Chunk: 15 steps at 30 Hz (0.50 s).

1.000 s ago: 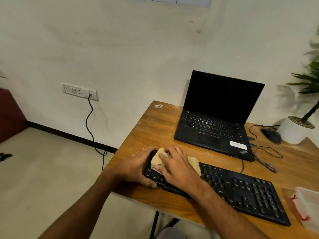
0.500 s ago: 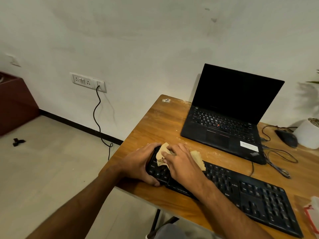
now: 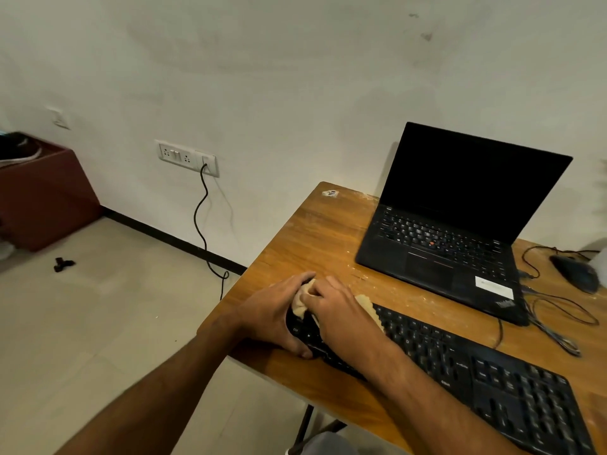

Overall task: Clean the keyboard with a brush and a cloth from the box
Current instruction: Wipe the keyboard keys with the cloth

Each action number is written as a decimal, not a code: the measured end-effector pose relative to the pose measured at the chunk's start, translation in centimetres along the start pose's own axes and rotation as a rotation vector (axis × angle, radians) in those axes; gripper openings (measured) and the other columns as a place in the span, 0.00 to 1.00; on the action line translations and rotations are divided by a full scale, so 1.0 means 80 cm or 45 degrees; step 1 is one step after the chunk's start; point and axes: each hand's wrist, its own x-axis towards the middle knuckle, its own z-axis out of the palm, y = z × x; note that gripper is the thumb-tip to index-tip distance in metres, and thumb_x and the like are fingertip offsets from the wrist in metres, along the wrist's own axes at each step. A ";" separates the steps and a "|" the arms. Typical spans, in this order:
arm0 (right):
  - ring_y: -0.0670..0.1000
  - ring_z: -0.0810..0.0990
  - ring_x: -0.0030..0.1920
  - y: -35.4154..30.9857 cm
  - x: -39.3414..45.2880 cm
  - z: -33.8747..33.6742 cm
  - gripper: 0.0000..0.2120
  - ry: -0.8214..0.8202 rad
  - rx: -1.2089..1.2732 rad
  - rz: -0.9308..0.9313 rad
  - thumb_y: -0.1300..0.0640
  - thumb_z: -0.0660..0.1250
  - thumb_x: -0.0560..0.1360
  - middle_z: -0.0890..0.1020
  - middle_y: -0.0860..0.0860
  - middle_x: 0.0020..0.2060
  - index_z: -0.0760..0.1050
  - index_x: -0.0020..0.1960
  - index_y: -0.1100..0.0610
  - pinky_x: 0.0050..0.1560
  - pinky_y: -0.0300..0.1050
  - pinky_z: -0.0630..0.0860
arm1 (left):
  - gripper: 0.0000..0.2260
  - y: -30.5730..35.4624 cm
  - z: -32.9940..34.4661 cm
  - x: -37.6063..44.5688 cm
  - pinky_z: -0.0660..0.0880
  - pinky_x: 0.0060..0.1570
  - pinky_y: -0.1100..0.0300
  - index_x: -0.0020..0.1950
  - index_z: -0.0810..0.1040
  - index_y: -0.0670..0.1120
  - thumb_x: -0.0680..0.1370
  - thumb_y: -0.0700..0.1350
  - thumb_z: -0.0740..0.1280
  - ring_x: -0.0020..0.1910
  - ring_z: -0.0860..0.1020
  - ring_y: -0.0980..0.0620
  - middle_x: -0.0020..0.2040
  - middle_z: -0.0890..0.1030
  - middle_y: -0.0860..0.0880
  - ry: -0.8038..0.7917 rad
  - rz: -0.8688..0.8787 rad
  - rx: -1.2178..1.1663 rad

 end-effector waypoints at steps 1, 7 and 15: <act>0.53 0.70 0.63 0.006 0.003 0.001 0.20 0.014 -0.008 0.026 0.60 0.73 0.73 0.76 0.52 0.60 0.77 0.65 0.56 0.65 0.48 0.70 | 0.62 0.001 0.002 0.001 0.66 0.77 0.58 0.85 0.49 0.53 0.62 0.62 0.85 0.76 0.66 0.59 0.80 0.65 0.56 -0.006 0.003 0.003; 0.51 0.71 0.57 0.008 0.018 0.006 0.20 0.092 0.025 0.183 0.71 0.67 0.71 0.75 0.51 0.53 0.79 0.59 0.56 0.61 0.51 0.72 | 0.64 -0.001 0.004 0.002 0.70 0.75 0.52 0.85 0.48 0.55 0.59 0.67 0.83 0.77 0.66 0.58 0.80 0.64 0.59 -0.001 -0.022 -0.022; 0.50 0.72 0.53 0.020 0.026 -0.011 0.21 0.112 0.045 0.284 0.70 0.67 0.72 0.80 0.47 0.48 0.82 0.57 0.50 0.57 0.50 0.69 | 0.59 0.000 0.003 0.004 0.72 0.72 0.55 0.82 0.54 0.58 0.60 0.63 0.85 0.73 0.70 0.61 0.74 0.69 0.62 0.020 0.023 -0.036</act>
